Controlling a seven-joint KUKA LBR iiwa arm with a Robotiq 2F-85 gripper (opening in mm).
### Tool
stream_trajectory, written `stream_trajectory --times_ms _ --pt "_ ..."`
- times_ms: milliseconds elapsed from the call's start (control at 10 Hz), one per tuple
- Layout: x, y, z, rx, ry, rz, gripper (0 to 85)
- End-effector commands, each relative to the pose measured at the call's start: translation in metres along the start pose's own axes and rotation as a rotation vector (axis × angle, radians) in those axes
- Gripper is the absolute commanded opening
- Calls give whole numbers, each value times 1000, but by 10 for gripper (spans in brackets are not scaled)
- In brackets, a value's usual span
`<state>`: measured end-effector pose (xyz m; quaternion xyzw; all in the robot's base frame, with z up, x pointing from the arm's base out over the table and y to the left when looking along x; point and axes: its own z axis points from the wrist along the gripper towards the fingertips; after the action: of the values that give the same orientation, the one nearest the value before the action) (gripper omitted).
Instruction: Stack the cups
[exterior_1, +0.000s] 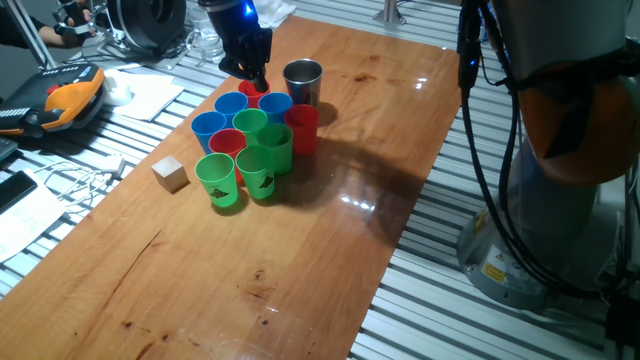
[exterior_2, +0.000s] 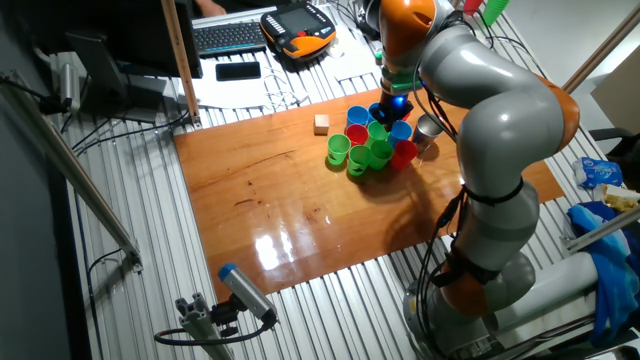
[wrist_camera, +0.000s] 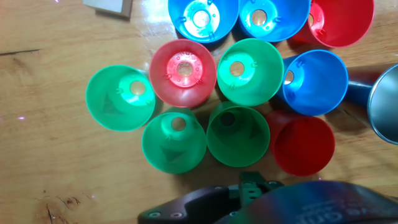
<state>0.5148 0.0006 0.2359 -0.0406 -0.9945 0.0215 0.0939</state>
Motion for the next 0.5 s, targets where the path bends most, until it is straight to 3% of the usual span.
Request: stream_trajectory --times_ms 0,400 --pt "0 0 0 0 0 3 0" --pt "0 0 0 0 -3 13 0"
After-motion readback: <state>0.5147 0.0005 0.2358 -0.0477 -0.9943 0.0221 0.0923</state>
